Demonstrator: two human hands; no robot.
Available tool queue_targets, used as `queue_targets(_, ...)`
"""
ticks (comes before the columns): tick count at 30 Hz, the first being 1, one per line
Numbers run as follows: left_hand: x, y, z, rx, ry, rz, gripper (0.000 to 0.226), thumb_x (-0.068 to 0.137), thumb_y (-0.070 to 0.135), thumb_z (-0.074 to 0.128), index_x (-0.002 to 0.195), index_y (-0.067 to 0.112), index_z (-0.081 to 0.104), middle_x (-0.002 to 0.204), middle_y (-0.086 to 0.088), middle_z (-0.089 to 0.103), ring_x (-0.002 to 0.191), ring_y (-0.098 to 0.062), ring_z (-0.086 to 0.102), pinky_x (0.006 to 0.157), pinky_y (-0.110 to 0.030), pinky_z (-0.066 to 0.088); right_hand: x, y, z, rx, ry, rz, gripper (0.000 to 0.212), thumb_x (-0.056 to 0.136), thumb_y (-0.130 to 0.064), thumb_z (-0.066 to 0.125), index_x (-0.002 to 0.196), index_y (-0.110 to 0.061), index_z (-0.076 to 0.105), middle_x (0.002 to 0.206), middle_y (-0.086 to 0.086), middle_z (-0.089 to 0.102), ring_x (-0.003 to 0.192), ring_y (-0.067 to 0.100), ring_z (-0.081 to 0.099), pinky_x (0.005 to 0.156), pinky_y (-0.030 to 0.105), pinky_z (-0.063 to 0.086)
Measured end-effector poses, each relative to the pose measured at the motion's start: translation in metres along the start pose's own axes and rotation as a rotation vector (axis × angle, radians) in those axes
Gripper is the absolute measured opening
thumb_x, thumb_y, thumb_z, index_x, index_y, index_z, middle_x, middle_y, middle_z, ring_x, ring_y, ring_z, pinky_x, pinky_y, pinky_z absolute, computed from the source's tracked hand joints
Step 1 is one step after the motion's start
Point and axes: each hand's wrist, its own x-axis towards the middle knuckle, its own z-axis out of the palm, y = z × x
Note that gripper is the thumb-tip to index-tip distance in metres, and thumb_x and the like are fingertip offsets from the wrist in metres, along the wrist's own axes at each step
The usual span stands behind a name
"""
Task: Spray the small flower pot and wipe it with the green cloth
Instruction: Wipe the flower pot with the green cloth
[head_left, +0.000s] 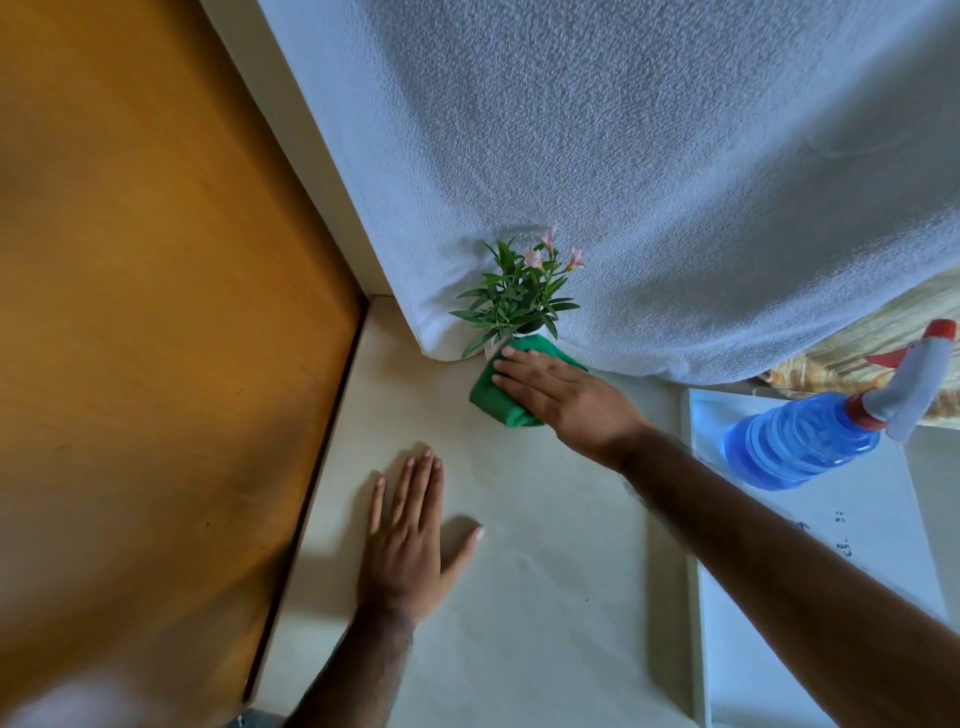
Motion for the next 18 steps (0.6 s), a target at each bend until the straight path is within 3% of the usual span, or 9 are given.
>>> queue_targets(5, -0.001, 0.0, -0.002, -0.002, -0.016, -0.007, 0.096, 0.096, 0.074, 0.039, 0.164, 0.009, 0.024, 0.173, -0.009, 0.027, 0.16, -0.026, 0.025, 0.125, -0.059, 0.033, -0.002, 0.002, -0.003, 0.037, -0.062, -0.015, 0.041, 0.093, 0.012, 0.067, 0.133, 0.008, 0.064, 0.142, 0.025, 0.059, 0.131, 0.043, 0.057, 0.107, 0.056, 0.049)
queue_targets(8, 0.0, 0.001, -0.001, -0.003, -0.013, -0.004, 0.096, 0.096, 0.074, 0.039, 0.164, 0.009, 0.023, 0.173, -0.009, 0.026, 0.16, -0.026, 0.025, 0.126, -0.059, 0.031, -0.006, 0.002, -0.005, 0.034, -0.112, -0.042, 0.04, 0.094, 0.012, 0.066, 0.134, 0.009, 0.063, 0.142, 0.025, 0.06, 0.132, 0.043, 0.057, 0.105, 0.056, 0.05)
queue_targets(12, -0.001, 0.0, -0.001, -0.002, -0.002, -0.002, 0.096, 0.096, 0.074, 0.041, 0.164, 0.009, 0.023, 0.174, -0.009, 0.026, 0.16, -0.025, 0.024, 0.127, -0.058, 0.031, 0.005, 0.006, -0.007, -0.024, -0.039, -0.061, 0.037, 0.1, 0.004, 0.053, 0.135, 0.006, 0.063, 0.143, 0.022, 0.06, 0.134, 0.039, 0.056, 0.112, 0.049, 0.045)
queue_targets(16, -0.002, 0.0, 0.0, -0.005, 0.005, 0.003, 0.095, 0.096, 0.073, 0.041, 0.164, 0.009, 0.023, 0.174, -0.009, 0.026, 0.16, -0.025, 0.024, 0.126, -0.059, 0.031, -0.007, 0.009, -0.005, 0.008, -0.09, -0.055, 0.039, 0.093, 0.011, 0.068, 0.132, 0.007, 0.065, 0.14, 0.022, 0.063, 0.131, 0.04, 0.059, 0.107, 0.053, 0.05)
queue_targets(18, -0.001, 0.0, 0.0, -0.001, 0.011, 0.003, 0.095, 0.096, 0.073, 0.04, 0.164, 0.009, 0.024, 0.173, -0.009, 0.027, 0.16, -0.025, 0.025, 0.126, -0.059, 0.031, -0.011, 0.008, -0.006, 0.001, -0.091, -0.053, 0.038, 0.095, 0.009, 0.066, 0.133, 0.006, 0.065, 0.141, 0.021, 0.063, 0.132, 0.04, 0.058, 0.106, 0.054, 0.05)
